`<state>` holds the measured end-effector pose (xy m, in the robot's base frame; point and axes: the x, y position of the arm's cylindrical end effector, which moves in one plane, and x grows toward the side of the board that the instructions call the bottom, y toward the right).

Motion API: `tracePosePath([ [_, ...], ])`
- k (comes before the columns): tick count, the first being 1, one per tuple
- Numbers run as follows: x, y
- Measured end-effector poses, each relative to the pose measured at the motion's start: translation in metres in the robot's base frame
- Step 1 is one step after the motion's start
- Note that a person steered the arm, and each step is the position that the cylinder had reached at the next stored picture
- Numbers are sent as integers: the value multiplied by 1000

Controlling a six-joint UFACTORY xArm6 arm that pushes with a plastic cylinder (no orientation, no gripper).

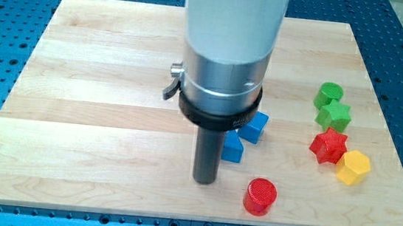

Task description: Place the red circle diagonal to the hexagon

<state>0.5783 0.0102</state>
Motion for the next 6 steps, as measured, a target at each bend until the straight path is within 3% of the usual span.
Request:
tracePosePath([
  [2,36,25],
  [4,29,122],
  [6,40,164],
])
